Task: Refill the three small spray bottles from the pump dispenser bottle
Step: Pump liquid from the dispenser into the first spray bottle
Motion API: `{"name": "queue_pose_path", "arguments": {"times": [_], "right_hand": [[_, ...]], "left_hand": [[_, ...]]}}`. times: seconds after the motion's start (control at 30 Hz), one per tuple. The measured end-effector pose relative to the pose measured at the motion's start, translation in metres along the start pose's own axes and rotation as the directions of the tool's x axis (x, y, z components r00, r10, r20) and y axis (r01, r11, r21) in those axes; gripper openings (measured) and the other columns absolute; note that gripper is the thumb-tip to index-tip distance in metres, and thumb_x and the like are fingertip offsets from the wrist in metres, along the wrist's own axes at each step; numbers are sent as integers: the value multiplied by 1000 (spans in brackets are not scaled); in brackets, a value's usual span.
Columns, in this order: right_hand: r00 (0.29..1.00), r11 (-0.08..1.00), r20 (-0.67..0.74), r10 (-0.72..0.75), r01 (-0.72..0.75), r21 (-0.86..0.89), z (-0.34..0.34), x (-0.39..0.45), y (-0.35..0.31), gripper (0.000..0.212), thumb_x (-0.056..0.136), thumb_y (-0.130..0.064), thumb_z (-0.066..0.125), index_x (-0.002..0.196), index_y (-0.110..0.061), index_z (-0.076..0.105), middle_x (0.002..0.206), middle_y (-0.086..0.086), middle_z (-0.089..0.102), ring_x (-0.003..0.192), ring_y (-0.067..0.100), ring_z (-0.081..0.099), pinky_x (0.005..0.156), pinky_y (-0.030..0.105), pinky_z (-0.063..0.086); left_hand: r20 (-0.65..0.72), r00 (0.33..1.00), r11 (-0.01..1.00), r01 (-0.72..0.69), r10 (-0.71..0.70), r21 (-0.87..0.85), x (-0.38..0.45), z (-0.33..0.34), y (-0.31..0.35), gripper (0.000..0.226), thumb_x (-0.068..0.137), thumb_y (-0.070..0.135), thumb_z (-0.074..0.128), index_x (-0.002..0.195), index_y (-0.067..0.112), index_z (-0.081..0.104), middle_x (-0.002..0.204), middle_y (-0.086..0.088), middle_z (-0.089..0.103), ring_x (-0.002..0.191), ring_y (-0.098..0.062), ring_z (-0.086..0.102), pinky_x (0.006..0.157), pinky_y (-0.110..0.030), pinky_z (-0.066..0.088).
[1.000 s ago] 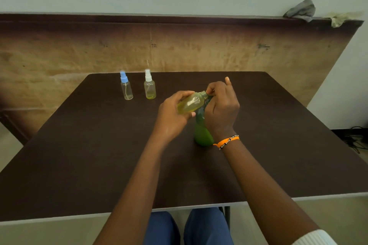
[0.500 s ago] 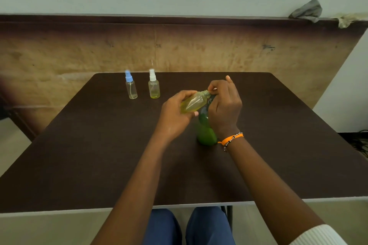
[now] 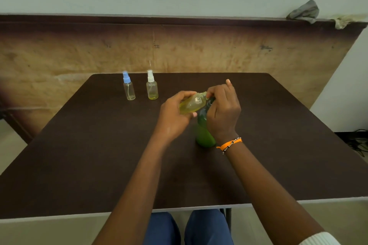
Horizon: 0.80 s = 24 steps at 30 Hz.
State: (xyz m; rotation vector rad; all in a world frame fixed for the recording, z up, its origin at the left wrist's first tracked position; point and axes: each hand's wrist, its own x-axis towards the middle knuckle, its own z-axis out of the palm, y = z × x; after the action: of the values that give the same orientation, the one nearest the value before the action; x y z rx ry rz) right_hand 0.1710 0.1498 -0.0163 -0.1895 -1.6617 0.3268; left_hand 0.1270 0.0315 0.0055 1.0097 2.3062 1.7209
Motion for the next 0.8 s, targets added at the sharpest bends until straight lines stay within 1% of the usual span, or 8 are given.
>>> {"name": "queue_pose_path", "arguments": {"times": [0.1,0.23,0.3,0.37,0.47,0.57,0.67,0.8], "right_hand": [[999,999,34,42,-43,20,-2,6,1,31,74,4,28,71,0,59,66,7,56,58,24,49,107,39,38],[995,995,56,83,-86,51,-2,13,2,31,75,4,27,72,-2,58,66,5,55,60,23,49,109,35,34],[995,994,33,90,-92,64,-1,9,0,31,74,4,27,71,0,58,66,7,55,60,21,48,108,37,36],[998,997,1,60,-60,55,2,4,0,30,74,4,28,68,1,58,64,9,55,62,16,44,103,40,41],[999,998,-28,29,-27,51,5,0,0,30,75,4,30,66,2,58,63,10,55,63,13,41,99,42,43],[999,998,-12,44,-43,51,6,1,1,30,75,4,29,66,2,58,63,10,54,62,15,43,102,40,41],[997,996,15,69,-70,55,3,8,4,31,76,3,27,68,-1,57,63,7,54,58,21,48,109,35,35],[996,995,18,88,-89,52,-1,9,3,31,76,3,27,69,-1,57,63,7,55,57,24,49,110,35,32]], "left_hand": [[-2,1000,1000,-8,8,-13,0,-1,1,51,71,-3,72,115,22,63,111,5,67,105,-8,60,95,-33,50],[4,1000,1000,-15,15,-26,0,-1,4,51,72,-3,72,116,21,62,112,5,66,106,-8,59,95,-31,49],[5,1000,1000,-19,20,-25,0,-1,2,51,72,-3,72,116,21,62,112,5,66,106,-8,59,94,-28,49],[2,1000,1000,-13,13,-20,0,0,0,51,72,-3,71,116,20,63,111,5,66,106,-8,60,93,-27,49],[0,1000,1000,-4,4,-27,1,1,-4,51,70,-4,71,115,19,64,110,4,67,104,-9,61,94,-31,50],[-1,1000,1000,-7,7,-21,2,-1,-4,52,70,-4,72,116,18,63,112,4,67,106,-9,60,95,-32,49],[9,1000,999,-13,13,-30,0,-2,-1,52,70,-3,72,117,19,63,113,5,66,106,-8,60,95,-32,49],[27,999,999,-20,21,-47,1,-3,0,52,70,-3,72,116,19,62,113,5,66,108,-9,59,96,-35,49]]}}
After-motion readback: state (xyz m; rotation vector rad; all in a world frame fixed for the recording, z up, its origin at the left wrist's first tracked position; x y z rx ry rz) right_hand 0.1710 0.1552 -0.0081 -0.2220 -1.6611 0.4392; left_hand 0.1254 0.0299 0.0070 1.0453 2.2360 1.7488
